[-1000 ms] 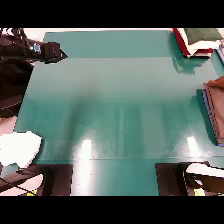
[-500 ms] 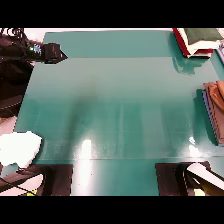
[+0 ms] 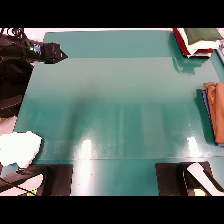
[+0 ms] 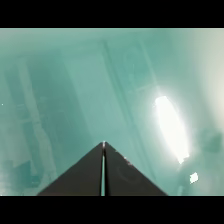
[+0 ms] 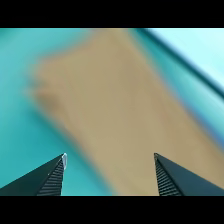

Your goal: Fold the shirts.

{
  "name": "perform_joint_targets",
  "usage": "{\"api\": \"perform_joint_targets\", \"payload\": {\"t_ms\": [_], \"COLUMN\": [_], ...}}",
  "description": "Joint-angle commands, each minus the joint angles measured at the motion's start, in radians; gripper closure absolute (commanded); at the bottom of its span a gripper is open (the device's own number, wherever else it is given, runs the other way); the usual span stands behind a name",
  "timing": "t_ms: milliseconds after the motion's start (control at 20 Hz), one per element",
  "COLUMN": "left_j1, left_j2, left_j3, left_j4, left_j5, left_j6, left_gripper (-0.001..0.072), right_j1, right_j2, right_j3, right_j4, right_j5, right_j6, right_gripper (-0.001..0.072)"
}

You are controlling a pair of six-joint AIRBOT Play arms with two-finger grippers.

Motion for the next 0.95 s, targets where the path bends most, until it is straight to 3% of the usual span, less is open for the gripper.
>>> {"api": "perform_joint_targets", "payload": {"t_ms": [0, 250, 350, 400, 450, 500, 550, 900], "left_j1": [0.0, 0.0, 0.0, 0.0, 0.0, 0.0, 0.0, 0.0], "left_j2": [0.0, 0.0, 0.0, 0.0, 0.0, 0.0, 0.0, 0.0], "left_j3": [0.0, 0.0, 0.0, 0.0, 0.0, 0.0, 0.0, 0.0], "left_j4": [0.008, 0.012, 0.012, 0.012, 0.012, 0.012, 0.012, 0.012], "left_j5": [0.006, 0.018, 0.039, 0.05, 0.067, 0.08, 0.094, 0.182], "left_j6": [0.0, 0.0, 0.0, 0.0, 0.0, 0.0, 0.0, 0.0], "left_gripper": [0.0678, 0.0678, 0.0678, 0.0678, 0.0678, 0.0678, 0.0678, 0.0678], "right_j1": [0.232, 0.683, 0.828, 0.893, 0.943, 0.99, 1.021, 1.068], "right_j2": [0.01, 0.009, 0.009, 0.009, 0.009, 0.009, 0.009, 0.009], "right_j3": [0.03, 0.031, 0.031, 0.031, 0.031, 0.031, 0.031, 0.031], "right_j4": [0.169, 0.158, 0.158, 0.158, 0.158, 0.158, 0.158, 0.159], "right_j5": [-0.003, -0.018, -0.061, -0.086, -0.108, -0.126, -0.138, -0.141], "right_j6": [0.002, 0.002, 0.002, 0.002, 0.002, 0.002, 0.002, 0.002], "right_gripper": [0.0081, 0.0093, 0.0162, 0.0255, 0.042, 0.0642, 0.0695, 0.0695]}}
